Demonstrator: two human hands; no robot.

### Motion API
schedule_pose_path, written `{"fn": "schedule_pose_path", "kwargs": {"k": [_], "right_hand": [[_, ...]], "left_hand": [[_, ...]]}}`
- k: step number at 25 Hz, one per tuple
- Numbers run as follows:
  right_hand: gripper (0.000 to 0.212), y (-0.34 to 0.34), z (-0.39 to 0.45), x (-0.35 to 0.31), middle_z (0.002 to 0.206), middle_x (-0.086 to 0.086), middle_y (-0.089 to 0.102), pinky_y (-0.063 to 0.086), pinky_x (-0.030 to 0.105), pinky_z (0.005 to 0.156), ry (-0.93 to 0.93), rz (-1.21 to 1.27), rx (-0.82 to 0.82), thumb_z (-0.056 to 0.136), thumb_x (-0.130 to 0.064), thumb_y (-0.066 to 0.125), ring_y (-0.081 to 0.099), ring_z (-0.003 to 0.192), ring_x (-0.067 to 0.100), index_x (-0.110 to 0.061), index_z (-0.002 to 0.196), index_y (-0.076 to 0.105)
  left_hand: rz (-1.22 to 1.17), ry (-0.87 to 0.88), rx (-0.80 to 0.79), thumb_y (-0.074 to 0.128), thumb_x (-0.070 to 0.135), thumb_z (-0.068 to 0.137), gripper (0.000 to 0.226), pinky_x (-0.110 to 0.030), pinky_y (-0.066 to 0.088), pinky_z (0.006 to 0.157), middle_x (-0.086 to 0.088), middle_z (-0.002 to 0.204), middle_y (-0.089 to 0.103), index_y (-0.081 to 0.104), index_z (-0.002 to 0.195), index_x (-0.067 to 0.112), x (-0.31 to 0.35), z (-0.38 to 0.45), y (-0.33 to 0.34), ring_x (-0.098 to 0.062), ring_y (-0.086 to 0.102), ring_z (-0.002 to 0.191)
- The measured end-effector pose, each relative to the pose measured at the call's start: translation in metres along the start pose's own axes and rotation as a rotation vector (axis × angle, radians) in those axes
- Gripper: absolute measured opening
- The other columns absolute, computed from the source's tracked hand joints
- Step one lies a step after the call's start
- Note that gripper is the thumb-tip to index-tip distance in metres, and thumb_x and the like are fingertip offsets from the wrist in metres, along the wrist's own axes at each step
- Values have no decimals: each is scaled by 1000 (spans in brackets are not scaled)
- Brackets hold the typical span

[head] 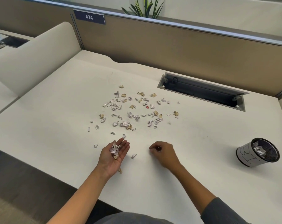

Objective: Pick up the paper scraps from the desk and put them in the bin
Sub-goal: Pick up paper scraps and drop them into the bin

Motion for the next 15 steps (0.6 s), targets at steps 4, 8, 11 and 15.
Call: {"fn": "schedule_pose_path", "kwargs": {"k": [4, 8, 11, 15], "right_hand": [[5, -26, -11, -10, 80, -7, 75, 45, 6, 58, 102, 285, 17, 86, -20, 72, 68, 72, 3, -20, 87, 76], [5, -33, -24, -44, 81, -8, 75, 46, 5, 65, -17, 335, -22, 87, -19, 71, 69, 75, 0, -19, 88, 75], [10, -37, -32, -54, 88, -9, 75, 50, 8, 70, -45, 311, -33, 88, -17, 67, 69, 82, 2, -22, 89, 75], [16, -51, -43, -47, 93, -10, 72, 44, 2, 66, -38, 215, 22, 91, -17, 63, 66, 83, -1, -22, 101, 74]], "left_hand": [[31, -31, -7, 46, 17, 99, 36, -45, 60, 79, -21, 94, 72, 71, 93, -8, -17, 0, 14, -33, 74, 87], [86, -94, -63, 48, 17, 99, 32, -43, 58, 87, -24, 105, 70, 63, 109, -9, -46, 1, 41, -34, 71, 97], [180, -108, -95, 43, 13, 99, 32, -34, 60, 85, -22, 108, 70, 65, 108, -8, -71, 0, 64, -27, 69, 98], [208, -139, -99, 37, 5, 95, 44, -23, 57, 58, -9, 74, 70, 73, 70, 3, -106, 1, 87, -15, 71, 65]]}}
Point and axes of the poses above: each hand's wrist, its own z-axis towards the middle knuckle, its own y-axis out of the palm, x = y × z, the point moved 5 cm from there along z, towards the middle knuckle
